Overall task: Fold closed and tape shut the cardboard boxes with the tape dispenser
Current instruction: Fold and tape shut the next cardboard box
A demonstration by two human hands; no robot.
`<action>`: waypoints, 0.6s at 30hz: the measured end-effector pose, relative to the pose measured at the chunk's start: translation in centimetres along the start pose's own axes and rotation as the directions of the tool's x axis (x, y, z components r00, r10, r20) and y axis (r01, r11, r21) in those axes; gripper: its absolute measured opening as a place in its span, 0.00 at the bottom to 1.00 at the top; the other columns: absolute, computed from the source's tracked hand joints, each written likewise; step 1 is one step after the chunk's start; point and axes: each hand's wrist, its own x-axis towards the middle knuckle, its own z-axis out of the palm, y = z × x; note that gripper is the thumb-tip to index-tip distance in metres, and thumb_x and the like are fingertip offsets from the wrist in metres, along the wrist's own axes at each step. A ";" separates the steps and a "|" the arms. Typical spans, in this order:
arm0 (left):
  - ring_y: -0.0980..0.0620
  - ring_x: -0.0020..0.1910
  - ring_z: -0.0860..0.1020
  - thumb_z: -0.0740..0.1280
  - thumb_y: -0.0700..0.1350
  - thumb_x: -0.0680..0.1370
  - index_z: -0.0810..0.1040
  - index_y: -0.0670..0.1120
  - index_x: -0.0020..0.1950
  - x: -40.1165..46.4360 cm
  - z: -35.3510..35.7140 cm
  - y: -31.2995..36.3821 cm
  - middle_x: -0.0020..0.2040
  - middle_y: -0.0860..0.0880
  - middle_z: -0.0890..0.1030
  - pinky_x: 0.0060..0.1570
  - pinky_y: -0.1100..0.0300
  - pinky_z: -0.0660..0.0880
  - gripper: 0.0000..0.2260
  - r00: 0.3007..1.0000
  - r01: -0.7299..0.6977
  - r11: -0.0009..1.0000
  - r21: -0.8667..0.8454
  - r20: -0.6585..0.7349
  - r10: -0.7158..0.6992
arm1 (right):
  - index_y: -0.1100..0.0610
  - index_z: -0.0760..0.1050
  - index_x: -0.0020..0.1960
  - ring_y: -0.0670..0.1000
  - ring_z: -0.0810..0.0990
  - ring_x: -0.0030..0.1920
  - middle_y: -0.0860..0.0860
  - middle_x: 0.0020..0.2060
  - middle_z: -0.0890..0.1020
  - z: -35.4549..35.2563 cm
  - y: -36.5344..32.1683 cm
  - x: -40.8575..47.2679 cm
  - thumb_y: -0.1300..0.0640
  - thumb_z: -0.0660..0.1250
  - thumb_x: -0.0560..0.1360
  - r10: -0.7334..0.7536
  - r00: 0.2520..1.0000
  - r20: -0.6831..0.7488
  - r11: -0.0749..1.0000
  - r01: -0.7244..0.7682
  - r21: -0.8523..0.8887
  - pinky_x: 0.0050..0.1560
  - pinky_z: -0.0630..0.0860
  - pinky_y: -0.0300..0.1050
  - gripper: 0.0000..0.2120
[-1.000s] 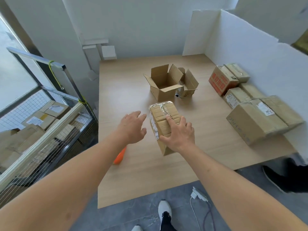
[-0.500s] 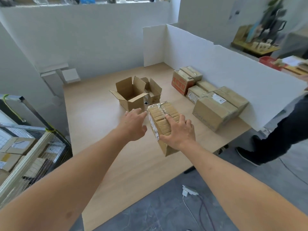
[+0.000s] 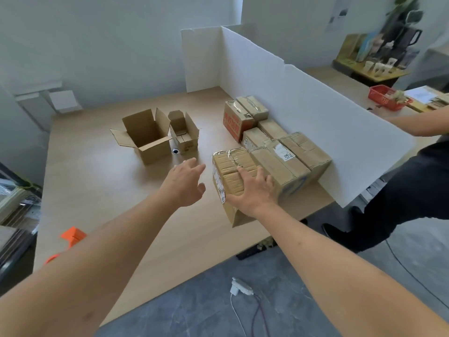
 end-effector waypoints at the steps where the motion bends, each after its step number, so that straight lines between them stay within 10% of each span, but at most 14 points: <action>1: 0.40 0.67 0.72 0.67 0.51 0.79 0.72 0.45 0.72 0.5 0.2 0.5 0.70 0.42 0.72 0.65 0.44 0.71 0.22 1.000 0.005 1.000 0.000 0.004 -0.005 | 0.38 0.55 0.79 0.65 0.61 0.74 0.59 0.79 0.56 -0.1 0.7 0.5 0.26 0.65 0.68 -0.002 1.000 0.006 1.000 0.002 0.006 0.72 0.62 0.61 0.44; 18: 0.39 0.70 0.70 0.66 0.50 0.79 0.69 0.47 0.75 17.7 4.9 -2.5 0.73 0.42 0.69 0.67 0.46 0.70 0.24 0.988 0.106 0.991 -0.076 0.119 -0.096 | 0.36 0.53 0.79 0.63 0.64 0.72 0.56 0.78 0.58 2.6 1.8 18.1 0.25 0.63 0.66 0.000 0.996 0.092 0.994 -0.010 0.105 0.68 0.66 0.59 0.45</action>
